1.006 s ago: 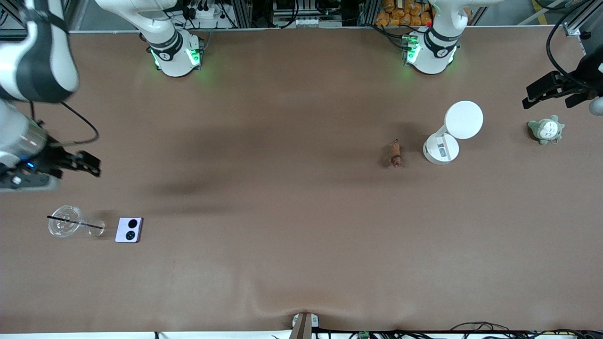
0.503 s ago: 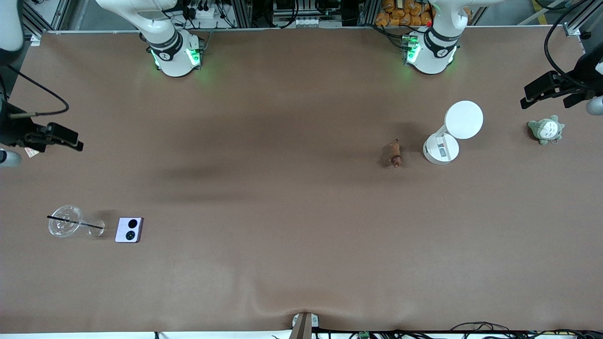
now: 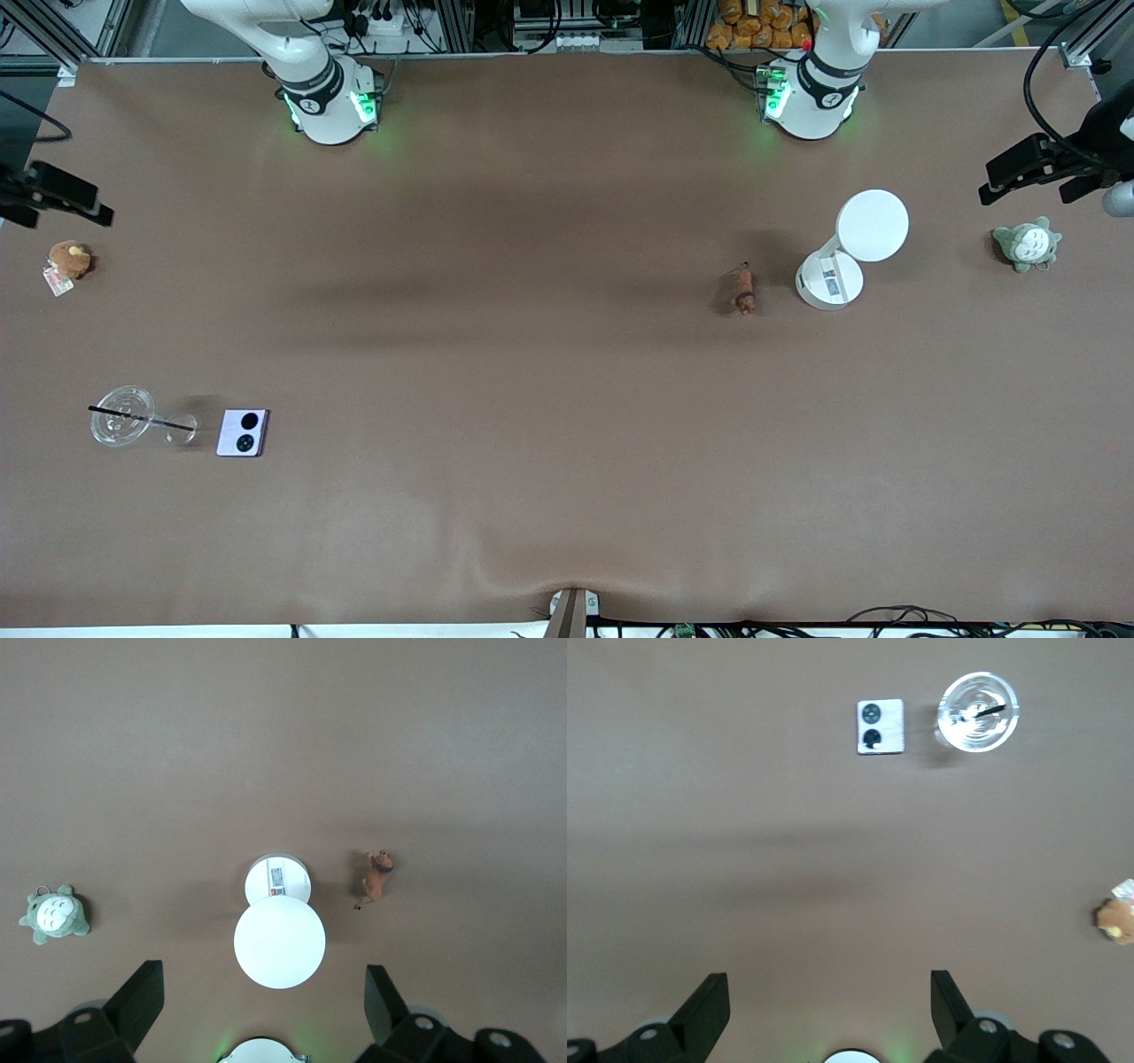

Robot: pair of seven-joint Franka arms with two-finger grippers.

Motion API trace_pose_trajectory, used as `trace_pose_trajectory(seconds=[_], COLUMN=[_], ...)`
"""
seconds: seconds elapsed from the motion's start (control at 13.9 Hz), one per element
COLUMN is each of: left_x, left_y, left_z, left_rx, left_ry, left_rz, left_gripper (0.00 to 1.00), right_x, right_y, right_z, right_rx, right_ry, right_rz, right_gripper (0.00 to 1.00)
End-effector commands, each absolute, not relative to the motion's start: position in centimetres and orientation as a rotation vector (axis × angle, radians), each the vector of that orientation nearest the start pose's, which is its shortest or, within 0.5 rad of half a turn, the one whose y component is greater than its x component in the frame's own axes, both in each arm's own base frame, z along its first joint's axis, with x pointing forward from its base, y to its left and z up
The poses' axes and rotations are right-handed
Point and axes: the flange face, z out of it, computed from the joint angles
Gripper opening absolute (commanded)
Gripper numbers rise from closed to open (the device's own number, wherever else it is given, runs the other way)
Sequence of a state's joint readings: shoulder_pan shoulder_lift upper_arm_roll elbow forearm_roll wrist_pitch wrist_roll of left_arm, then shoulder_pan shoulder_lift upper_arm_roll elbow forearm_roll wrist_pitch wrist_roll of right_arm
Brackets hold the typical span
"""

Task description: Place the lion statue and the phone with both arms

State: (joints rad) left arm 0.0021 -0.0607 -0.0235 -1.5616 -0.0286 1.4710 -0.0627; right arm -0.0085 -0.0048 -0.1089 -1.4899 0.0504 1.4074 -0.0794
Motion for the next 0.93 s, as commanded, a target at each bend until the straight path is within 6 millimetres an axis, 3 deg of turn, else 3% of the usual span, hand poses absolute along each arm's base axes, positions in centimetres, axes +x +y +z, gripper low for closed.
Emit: trace_pose_trajectory(seconds=[0.0, 0.86], left_x=[51.87, 51.97], left_y=[-1.25, -1.06], left_z=[65.54, 65.45], left_rx=[-3.158, -3.156], left_ry=[-0.058, -0.061], left_rz=[0.042, 0.045], left_gripper=[1.00, 1.00], right_x=[52.25, 52.35], right_y=[-5.36, -4.89], right_z=[65.21, 65.41], right_rx=[-3.104, -3.099], right_ry=[0.059, 0.087], right_rz=[0.122, 0.115], right_gripper=[1.00, 1.00])
